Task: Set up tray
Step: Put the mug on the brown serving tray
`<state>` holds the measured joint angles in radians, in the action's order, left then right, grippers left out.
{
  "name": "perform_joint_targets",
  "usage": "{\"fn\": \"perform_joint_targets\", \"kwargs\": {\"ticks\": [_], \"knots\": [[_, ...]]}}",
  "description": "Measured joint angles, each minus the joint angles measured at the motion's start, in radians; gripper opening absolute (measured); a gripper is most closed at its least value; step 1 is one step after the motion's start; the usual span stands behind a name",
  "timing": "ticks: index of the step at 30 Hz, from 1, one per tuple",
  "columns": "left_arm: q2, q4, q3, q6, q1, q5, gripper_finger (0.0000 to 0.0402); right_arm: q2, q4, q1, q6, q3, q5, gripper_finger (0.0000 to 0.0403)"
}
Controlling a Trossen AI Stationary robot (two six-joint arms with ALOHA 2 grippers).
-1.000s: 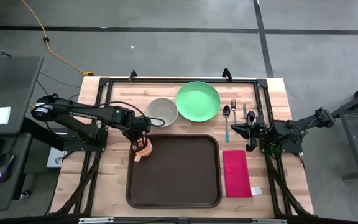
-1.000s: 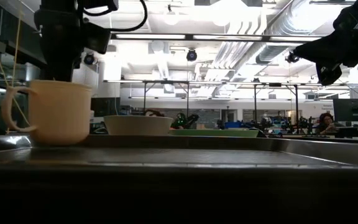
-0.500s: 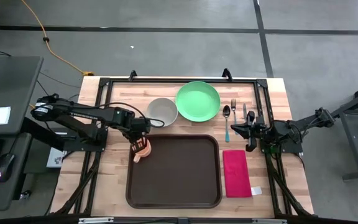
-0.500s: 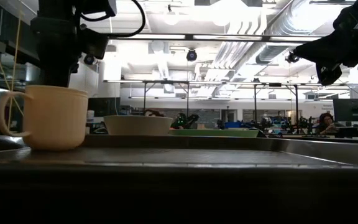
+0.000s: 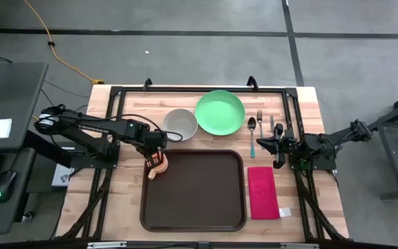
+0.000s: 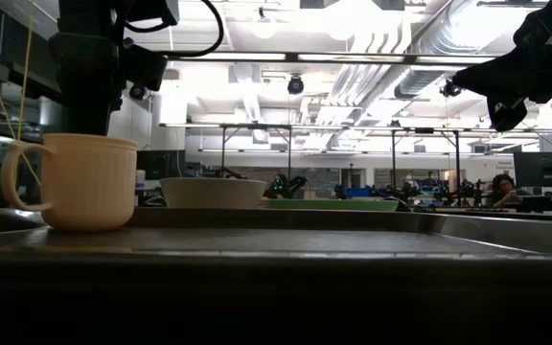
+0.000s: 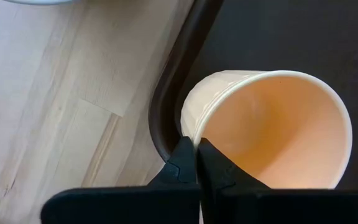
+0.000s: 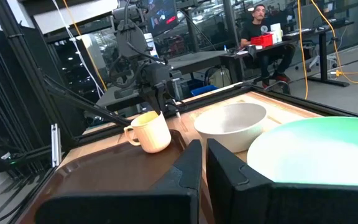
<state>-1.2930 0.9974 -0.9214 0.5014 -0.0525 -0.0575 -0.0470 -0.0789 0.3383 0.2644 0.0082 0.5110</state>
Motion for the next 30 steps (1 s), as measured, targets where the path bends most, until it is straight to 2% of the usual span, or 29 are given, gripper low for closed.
{"fn": "perform_joint_targets", "kwargs": {"ticks": [6, 17, 30], "knots": [[0.0, 0.0, 0.0, 0.001, 0.0, -0.004, 0.0019, 0.0, 0.0, 0.0, 0.0, 0.0, -0.003, 0.0], [0.0, -0.001, 0.0, 0.027, 0.0, -0.005, 0.0099, 0.0, 0.0, 0.0, 0.007, 0.0, -0.006, 0.0], [0.0, -0.001, 0.0, 0.028, 0.0, 0.015, 0.0137, 0.0, 0.0, 0.0, 0.008, 0.0, -0.006, 0.0]]}}
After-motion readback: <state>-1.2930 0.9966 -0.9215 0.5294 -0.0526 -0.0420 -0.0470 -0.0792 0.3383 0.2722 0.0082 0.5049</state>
